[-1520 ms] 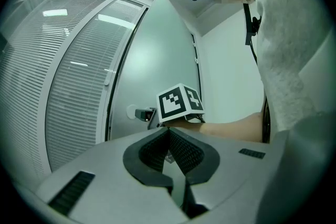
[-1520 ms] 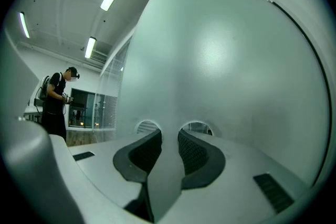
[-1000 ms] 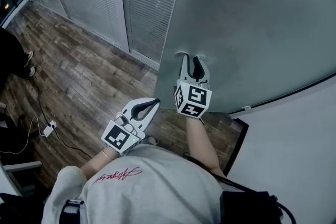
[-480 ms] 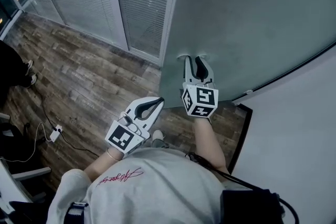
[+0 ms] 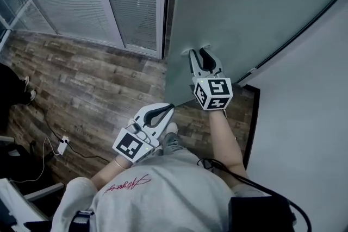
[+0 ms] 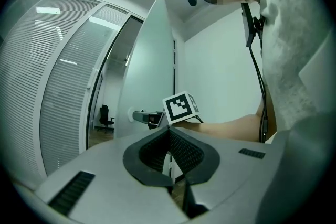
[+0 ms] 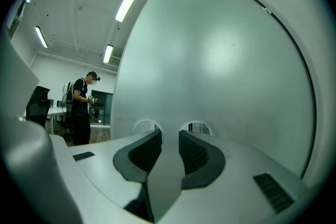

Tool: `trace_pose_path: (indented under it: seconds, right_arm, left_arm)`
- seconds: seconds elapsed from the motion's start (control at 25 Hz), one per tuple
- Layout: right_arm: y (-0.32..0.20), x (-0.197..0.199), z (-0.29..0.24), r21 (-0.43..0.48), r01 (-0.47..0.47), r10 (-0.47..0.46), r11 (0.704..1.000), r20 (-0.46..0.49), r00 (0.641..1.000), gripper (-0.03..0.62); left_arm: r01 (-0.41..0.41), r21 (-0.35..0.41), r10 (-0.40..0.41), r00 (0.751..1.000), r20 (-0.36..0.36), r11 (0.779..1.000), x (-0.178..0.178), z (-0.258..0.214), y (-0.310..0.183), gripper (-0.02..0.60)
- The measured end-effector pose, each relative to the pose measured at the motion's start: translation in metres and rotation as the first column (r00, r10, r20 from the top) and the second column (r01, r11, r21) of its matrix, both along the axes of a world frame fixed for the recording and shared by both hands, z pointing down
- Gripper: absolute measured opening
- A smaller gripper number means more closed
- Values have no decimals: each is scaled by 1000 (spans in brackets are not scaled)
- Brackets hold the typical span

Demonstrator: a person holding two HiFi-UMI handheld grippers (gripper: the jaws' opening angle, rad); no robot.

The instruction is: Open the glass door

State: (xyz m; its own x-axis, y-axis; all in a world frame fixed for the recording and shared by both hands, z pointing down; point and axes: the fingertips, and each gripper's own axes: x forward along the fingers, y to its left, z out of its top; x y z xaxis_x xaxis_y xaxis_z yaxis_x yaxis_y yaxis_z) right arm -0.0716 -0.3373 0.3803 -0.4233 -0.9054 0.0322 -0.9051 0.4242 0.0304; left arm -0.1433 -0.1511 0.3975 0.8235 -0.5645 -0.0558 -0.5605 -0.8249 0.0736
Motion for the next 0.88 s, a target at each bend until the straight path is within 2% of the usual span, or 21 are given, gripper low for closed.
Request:
trace_pose_path:
  seconds: [0.24, 0.56, 0.88]
  right_arm:
    - [42, 19, -1, 17, 16, -16, 1000, 17, 1000, 109]
    - [98, 43, 0, 19, 23, -24, 1000, 19, 1000, 109]
    - [159, 70, -4, 2, 73, -73, 997, 10, 997, 109]
  left_arm:
    - [-79, -31, 80, 997, 9, 996, 14, 9, 30, 12]
    - [-137, 16, 137, 990, 25, 990, 30, 0, 54, 12]
    - [-176, -3, 176, 984, 3, 984, 79, -1, 110, 12]
